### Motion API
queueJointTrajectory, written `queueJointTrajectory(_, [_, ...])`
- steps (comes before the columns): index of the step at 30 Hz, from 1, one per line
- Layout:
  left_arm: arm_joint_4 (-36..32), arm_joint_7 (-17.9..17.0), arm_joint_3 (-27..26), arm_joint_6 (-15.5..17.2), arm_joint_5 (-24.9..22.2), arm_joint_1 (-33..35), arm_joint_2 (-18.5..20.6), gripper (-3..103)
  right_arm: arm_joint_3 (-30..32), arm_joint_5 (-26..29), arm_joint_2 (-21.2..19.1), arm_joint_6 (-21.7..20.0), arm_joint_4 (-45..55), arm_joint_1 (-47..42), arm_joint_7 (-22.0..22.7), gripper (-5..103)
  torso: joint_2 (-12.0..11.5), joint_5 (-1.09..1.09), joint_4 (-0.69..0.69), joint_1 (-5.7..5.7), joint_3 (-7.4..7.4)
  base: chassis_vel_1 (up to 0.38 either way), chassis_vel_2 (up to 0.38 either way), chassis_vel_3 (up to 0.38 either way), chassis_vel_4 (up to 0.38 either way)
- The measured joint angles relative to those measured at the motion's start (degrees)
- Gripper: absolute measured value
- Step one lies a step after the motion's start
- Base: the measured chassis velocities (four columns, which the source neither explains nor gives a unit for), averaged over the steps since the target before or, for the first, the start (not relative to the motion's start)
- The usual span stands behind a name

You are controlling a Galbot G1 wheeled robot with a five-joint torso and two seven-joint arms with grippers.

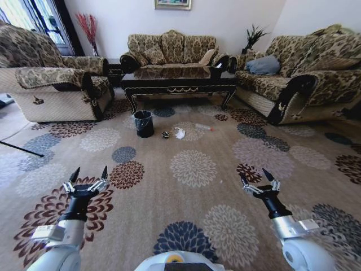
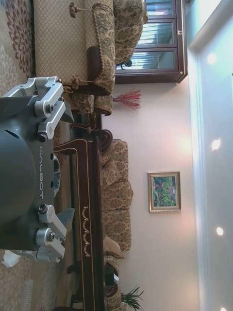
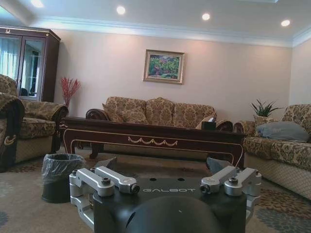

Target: Move to the front of the table and pick up the trash from the floor, then place it into the trash bin.

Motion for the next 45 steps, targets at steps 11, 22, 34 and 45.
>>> queueJointTrajectory(11, [0.57, 0.09, 0.01, -0.21, 0.18, -0.36, -0.06, 100, -0.92, -0.19, -0.32, 0.09, -1.47, 0.89, 0.14, 100, 0.26, 0.00, 0.00, -0.01, 0.19, -0.039, 0.036, 0.039, -0.033])
queueJointTrajectory(22, [-0.13, 0.17, -0.18, -0.54, 0.29, 0.00, -0.35, 100, -1.19, -0.43, -0.50, 0.42, -1.95, 1.31, 0.35, 100, 0.40, 0.01, -0.01, -0.01, 0.34, -0.219, 0.205, 0.230, -0.220])
queueJointTrajectory(34, [-0.96, 0.21, -0.31, -1.17, 0.45, 0.98, -0.91, 100, -1.99, -1.16, 0.48, 0.87, -2.22, 1.24, 0.33, 100, 0.49, -0.01, 0.00, 0.00, 0.43, -0.337, 0.339, 0.340, -0.342])
queueJointTrajectory(45, [-0.59, 0.27, -0.30, -1.43, 0.43, 0.86, -0.87, 100, -1.77, -1.26, 0.58, 0.90, -2.16, 0.96, 0.29, 100, 0.55, -0.04, 0.00, -0.01, 0.46, -0.347, 0.354, 0.353, -0.366])
